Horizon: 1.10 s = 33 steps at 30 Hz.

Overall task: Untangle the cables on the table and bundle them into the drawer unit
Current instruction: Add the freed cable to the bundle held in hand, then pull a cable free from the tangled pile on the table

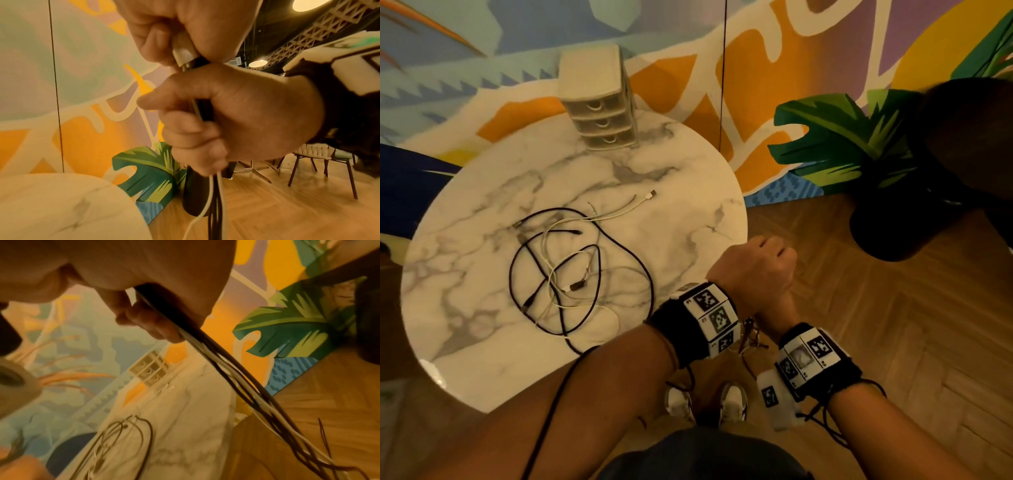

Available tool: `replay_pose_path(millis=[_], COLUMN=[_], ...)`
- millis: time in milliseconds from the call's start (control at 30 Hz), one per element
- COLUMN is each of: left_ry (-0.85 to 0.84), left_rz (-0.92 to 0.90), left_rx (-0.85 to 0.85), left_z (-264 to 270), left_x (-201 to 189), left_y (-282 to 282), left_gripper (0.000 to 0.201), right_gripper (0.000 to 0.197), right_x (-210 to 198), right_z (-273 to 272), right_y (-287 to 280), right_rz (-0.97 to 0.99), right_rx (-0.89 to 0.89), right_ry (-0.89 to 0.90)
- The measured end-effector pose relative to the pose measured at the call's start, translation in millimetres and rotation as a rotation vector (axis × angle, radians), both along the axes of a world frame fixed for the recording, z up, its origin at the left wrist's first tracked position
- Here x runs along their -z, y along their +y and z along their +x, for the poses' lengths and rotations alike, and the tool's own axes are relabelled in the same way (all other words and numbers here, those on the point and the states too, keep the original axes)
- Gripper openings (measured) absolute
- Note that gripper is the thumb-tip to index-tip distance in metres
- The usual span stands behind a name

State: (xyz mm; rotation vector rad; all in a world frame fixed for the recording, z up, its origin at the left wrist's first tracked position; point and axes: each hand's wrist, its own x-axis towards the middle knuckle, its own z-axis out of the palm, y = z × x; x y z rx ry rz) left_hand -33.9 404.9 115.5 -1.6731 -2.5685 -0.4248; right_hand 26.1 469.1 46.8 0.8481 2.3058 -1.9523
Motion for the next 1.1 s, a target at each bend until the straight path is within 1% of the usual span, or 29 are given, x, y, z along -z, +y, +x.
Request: replay_pose_path(millis=[33,67,100,133,167,233,267,300,333,367,400,433,467,500,567,600,633,667,700,767,800,867,933,1000,1067,1100], left_ry=[0.019,-0.005,-0.018,-0.035,-0.078,-0.235,-0.304,-0.359,-0.396,-0.428,-0.456,-0.479,-0.498,-0.517,-0.558,-0.567,-0.561,-0.542,-0.52,-0.51,-0.508,-0.479,-0.482,-0.572,-0.649,-0.643], left_rz=[0.041,0.042,0.05,0.045,0.031,0.003,0.014,0.044,0.057,0.041,-0.012,-0.109,-0.242,-0.39,-0.631,-0.701,-0.745,-0.766,-0.772,-0.747,-0.718,-0.61,-0.478,-0.387,-0.387,-0.424], left_rx=[0.02,0.022,0.011,-0.017,-0.061,-0.157,-0.201,-0.255,-0.323,-0.394,-0.469,-0.525,-0.558,-0.574,-0.58,-0.576,-0.567,-0.551,-0.529,-0.526,-0.537,-0.539,-0.512,-0.508,-0.509,-0.511], left_z=[-2.1,-4.8,-5.3,-5.6,-6.9,-8.4,-8.6,-8.9,-9.7,-10.2,-10.0,-9.0,-6.6,-2.2,7.1,10.4,13.3,14.8,15.6,16.3,16.4,17.5,20.5,23.1,22.9,20.2], left_x=[4.4,5.3,6.6,7.2,6.5,5.7,8.6,12.9,22.0,33.3,47.5,61.7,76.2,88.8,108.6,115.4,119.7,122.9,124.2,119.0,113.2,98.6,87.3,85.4,90.9,95.6], left_y=[-2.5,-6.0,-9.0,-13.4,-19.8,-37.0,-48.4,-61.6,-79.0,-97.7,-118.7,-140.0,-161.4,-181.5,-214.7,-226.0,-233.5,-238.6,-240.1,-233.3,-226.8,-210.9,-195.7,-188.1,-193.9,-202.2], left_gripper=[0.014,0.014,0.014,0.015,0.019,0.032,0.039,0.044,0.045,0.044,0.04,0.036,0.035,0.037,0.05,0.056,0.057,0.053,0.049,0.043,0.041,0.033,0.029,0.025,0.023,0.024], right_gripper=[0.021,0.016,0.013,0.012,0.014,0.027,0.029,0.024,0.02,0.024,0.033,0.04,0.044,0.044,0.049,0.051,0.051,0.05,0.048,0.052,0.054,0.052,0.045,0.043,0.045,0.047], right_x=[0.1,-2.1,-5.0,-5.7,-6.6,-9.1,-10.0,-5.8,5.4,22.3,43.0,63.3,80.0,85.1,61.0,55.5,57.4,56.7,56.1,59.6,63.2,63.9,58.9,48.4,36.4,30.0], right_z=[-2.1,-4.9,-5.1,-5.8,-7.2,-11.8,-12.6,-14.7,-18.0,-21.2,-22.8,-22.7,-22.6,-22.7,-24.8,-25.2,-25.1,-25.6,-25.1,-23.5,-23.3,-26.4,-32.5,-43.4,-54.6,-59.7], right_y=[-4.8,-10.3,-13.3,-17.7,-23.2,-31.6,-36.4,-40.3,-42.7,-41.8,-38.4,-33.4,-30.1,-32.5,-48.2,-53.9,-57.9,-62.7,-67.4,-77.6,-82.3,-94.4,-101.5,-101.3,-96.0,-91.8], right_rz=[-0.015,-0.045,-0.049,0.008,0.045,0.078,0.037,-0.009,-0.045,-0.081,-0.104,-0.106,-0.114,-0.132,-0.158,-0.211,-0.27,-0.304,-0.322,-0.322,-0.317,-0.341,-0.444,-0.582,-0.693,-0.732], right_rx=[0.015,0.012,-0.017,-0.083,-0.113,-0.153,-0.132,-0.116,-0.115,-0.102,-0.088,-0.082,-0.091,-0.105,-0.112,-0.078,-0.055,-0.05,-0.06,-0.124,-0.164,-0.184,-0.163,-0.136,-0.107,-0.08], right_ry=[-0.023,-0.066,-0.076,-0.084,-0.065,-0.017,0.015,0.028,-0.008,-0.085,-0.185,-0.253,-0.292,-0.312,-0.29,-0.264,-0.259,-0.279,-0.308,-0.346,-0.363,-0.394,-0.388,-0.36,-0.315,-0.284])
